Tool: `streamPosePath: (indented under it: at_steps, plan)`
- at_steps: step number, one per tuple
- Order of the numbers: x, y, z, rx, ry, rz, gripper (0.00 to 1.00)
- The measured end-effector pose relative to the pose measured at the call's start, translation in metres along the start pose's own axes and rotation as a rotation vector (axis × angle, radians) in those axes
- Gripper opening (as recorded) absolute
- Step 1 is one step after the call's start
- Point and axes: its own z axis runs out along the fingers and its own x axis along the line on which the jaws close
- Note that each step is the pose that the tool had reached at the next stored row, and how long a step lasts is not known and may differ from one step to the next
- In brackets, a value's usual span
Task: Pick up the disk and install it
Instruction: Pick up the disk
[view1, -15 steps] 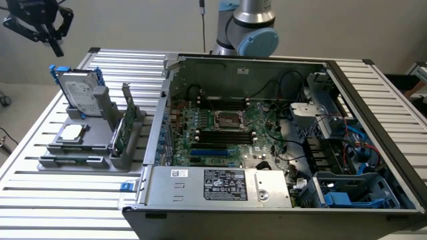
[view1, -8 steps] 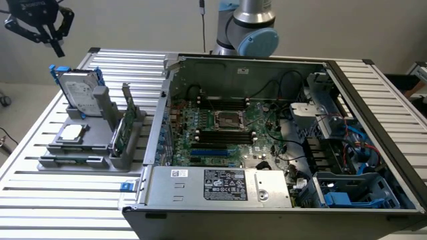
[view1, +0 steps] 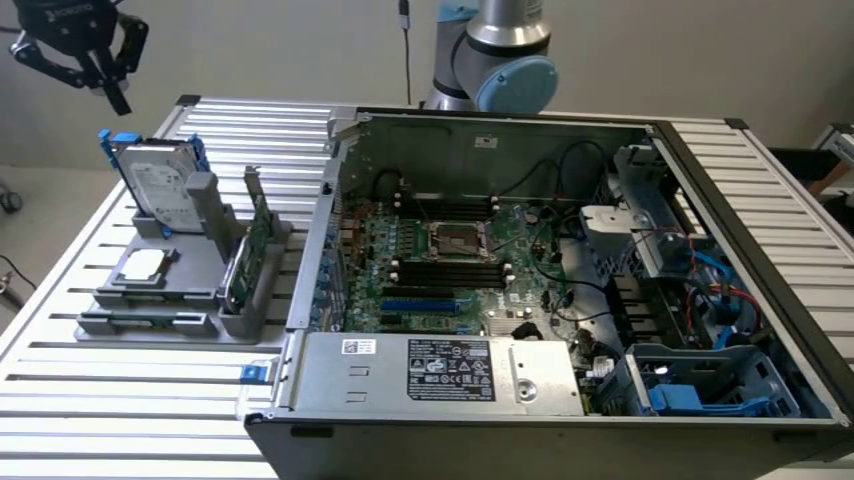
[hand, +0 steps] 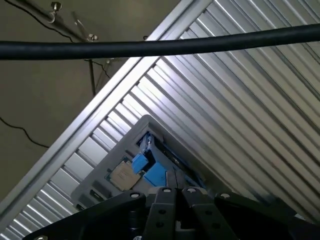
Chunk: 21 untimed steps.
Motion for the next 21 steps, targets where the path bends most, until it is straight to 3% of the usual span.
streamPosePath:
  at_steps: [9,16,21]
  plan:
    - [0.0001,0.0001,0.0024,-0.0162,0.0059,-0.164,0.11]
    - [0.0001,0.0002,0.0042,-0.0307,0.0151,-0.292,0.11]
    - [0.0001,0.0002,0.0048,-0.0333,0.0253,-0.381,0.11]
